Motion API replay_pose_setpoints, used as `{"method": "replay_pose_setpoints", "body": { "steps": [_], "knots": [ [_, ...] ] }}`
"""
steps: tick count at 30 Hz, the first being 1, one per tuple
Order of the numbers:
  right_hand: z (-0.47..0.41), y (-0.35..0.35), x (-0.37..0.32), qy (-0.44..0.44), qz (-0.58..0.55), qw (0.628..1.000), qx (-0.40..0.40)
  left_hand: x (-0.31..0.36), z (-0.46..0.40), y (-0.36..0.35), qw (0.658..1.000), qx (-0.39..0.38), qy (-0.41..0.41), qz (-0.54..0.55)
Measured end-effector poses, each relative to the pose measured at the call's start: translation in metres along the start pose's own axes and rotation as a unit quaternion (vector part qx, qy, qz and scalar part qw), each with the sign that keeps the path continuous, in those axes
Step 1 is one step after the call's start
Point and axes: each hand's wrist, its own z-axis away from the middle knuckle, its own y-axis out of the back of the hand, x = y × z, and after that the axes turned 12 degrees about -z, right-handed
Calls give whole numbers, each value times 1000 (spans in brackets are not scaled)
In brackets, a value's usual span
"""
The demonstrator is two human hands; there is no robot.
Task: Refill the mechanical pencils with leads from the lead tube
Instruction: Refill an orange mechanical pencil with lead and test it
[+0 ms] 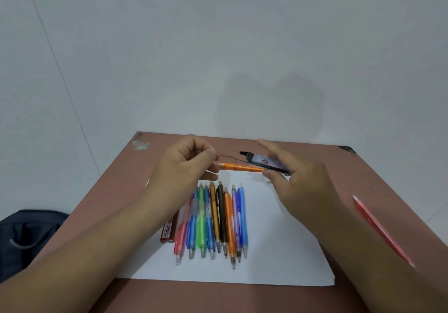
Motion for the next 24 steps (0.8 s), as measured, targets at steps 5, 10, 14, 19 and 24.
{"method": "replay_pose_setpoints", "body": {
  "steps": [5, 10, 14, 19, 24],
  "knots": [
    [-1, 1, 2, -25, 2, 1000, -7, -1, -4, 5, 999, 35, 5, 12],
    [0, 1, 1, -33, -22, 999, -8, -1, -5, 9, 997, 48, 9, 58],
    [2, 0, -3, -53, -52, 997, -12, 1, -2, 6, 998, 20, -29, 48],
    [4, -4, -9, -61, -89, 994, -33, 7, 9, 0, 993, -42, -113, 13],
    [7, -6, -14, -57, -112, 991, -50, 0, 14, -6, 986, -85, -143, -23]
  ]
}}
